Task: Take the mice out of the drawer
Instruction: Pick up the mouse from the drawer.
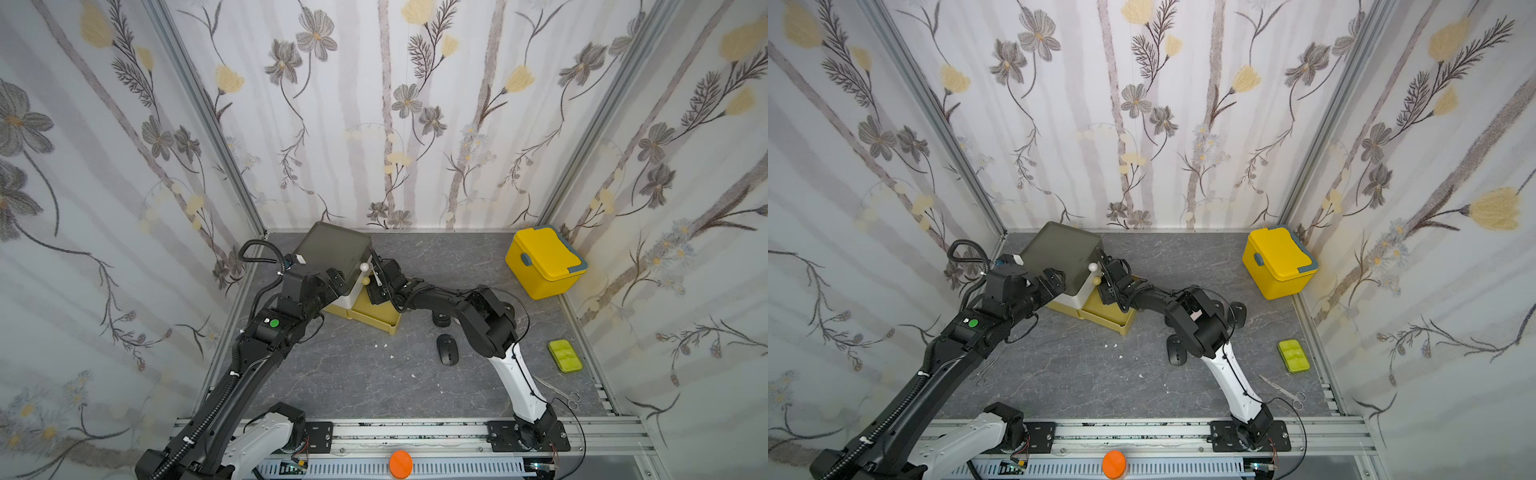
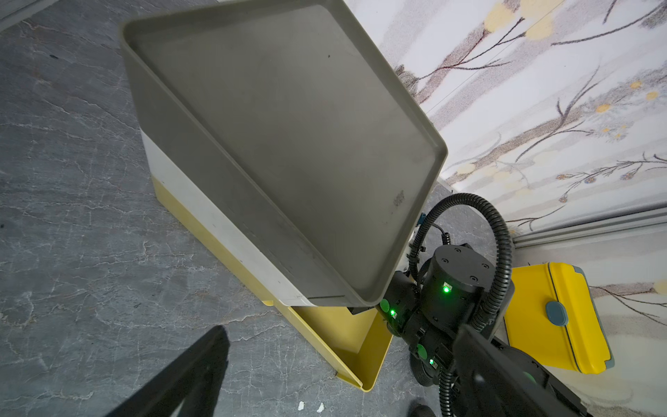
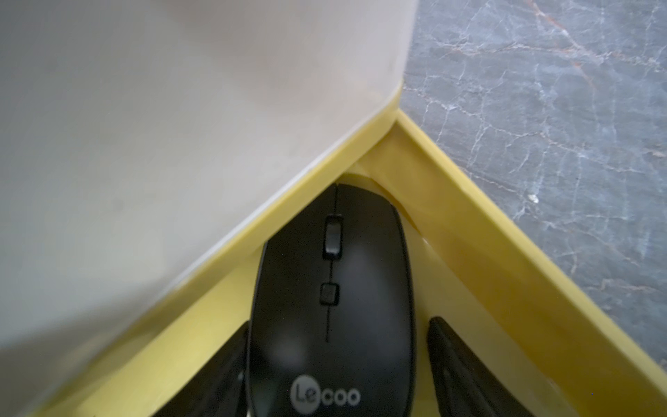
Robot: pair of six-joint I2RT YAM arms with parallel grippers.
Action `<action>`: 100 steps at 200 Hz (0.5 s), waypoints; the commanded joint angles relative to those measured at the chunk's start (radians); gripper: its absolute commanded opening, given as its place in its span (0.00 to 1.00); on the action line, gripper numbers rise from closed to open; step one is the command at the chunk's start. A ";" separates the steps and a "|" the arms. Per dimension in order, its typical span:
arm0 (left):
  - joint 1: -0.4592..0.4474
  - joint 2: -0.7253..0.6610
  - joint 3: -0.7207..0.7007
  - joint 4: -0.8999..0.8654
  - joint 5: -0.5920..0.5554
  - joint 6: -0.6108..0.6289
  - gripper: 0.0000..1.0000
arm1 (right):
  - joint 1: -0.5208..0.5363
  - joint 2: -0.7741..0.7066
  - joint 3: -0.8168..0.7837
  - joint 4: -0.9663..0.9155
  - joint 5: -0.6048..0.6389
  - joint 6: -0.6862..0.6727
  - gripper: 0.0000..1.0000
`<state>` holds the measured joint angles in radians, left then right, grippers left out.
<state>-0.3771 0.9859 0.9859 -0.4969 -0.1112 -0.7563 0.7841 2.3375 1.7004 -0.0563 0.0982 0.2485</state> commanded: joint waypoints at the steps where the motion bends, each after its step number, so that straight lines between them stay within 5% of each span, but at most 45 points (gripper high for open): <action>1: 0.002 0.003 0.002 0.023 -0.001 0.006 1.00 | 0.000 0.008 0.007 -0.019 -0.016 -0.013 0.69; 100: 0.004 -0.004 0.017 0.015 0.002 0.006 1.00 | -0.014 -0.128 -0.052 -0.045 -0.035 0.010 0.61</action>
<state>-0.3729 0.9874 0.9894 -0.4931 -0.1085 -0.7563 0.7765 2.2490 1.6714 -0.1074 0.0734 0.2424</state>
